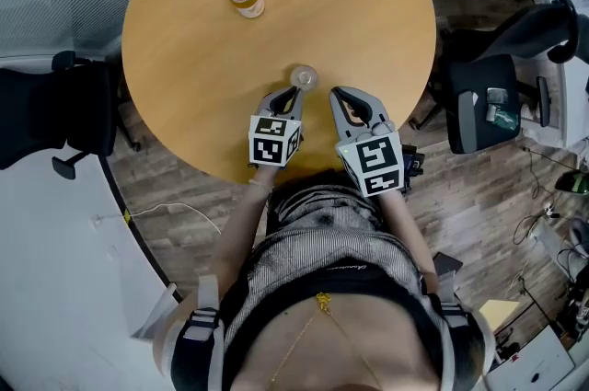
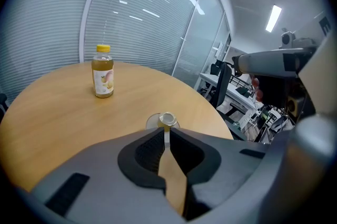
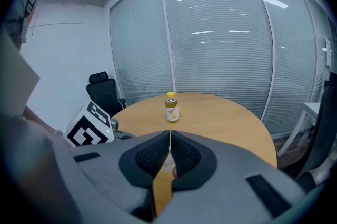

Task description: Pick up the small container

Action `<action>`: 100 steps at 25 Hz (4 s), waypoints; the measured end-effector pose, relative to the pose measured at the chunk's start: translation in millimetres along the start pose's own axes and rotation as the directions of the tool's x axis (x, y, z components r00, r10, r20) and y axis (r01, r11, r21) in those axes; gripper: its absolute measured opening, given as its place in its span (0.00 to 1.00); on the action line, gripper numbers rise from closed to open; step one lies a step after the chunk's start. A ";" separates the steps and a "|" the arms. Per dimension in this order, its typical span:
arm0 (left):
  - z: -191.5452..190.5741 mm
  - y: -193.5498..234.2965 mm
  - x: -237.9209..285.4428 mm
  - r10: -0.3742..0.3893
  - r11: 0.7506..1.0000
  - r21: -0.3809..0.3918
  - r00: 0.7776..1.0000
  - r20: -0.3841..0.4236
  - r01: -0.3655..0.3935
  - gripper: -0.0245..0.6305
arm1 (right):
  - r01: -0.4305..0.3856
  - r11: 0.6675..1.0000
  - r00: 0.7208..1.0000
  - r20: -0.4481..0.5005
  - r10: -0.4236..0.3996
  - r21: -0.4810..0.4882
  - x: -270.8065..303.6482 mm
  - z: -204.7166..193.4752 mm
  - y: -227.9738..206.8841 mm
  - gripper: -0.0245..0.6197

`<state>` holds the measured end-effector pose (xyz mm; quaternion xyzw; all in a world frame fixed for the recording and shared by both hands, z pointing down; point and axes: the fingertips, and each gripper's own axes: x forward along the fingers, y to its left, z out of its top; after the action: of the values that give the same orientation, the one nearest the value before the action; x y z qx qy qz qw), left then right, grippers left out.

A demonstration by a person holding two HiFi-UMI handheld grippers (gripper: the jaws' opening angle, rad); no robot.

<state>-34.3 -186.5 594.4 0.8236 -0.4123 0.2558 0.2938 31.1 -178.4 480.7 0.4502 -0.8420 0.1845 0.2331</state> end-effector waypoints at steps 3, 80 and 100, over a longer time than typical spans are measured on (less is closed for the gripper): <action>-0.1 2.7 -2.5 0.006 1.000 0.016 1.000 0.017 -0.006 0.07 | 0.000 1.000 1.000 -0.004 0.000 0.004 0.4 0.4 -1.1 0.07; -16.8 9.0 72.4 0.010 0.986 0.166 0.999 -0.038 -0.003 0.57 | 0.021 0.999 0.999 -0.032 -0.020 0.036 4.4 -10.1 -18.0 0.07; -20.0 7.9 75.4 -0.018 0.988 0.154 1.000 -0.018 0.021 0.57 | 0.014 0.999 1.000 -0.025 -0.013 0.033 0.9 -10.5 -15.4 0.07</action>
<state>-4.5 -216.4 660.5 0.8457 -0.3806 0.2910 0.2352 46.1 -181.6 491.4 0.4575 -0.8327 0.2025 0.2374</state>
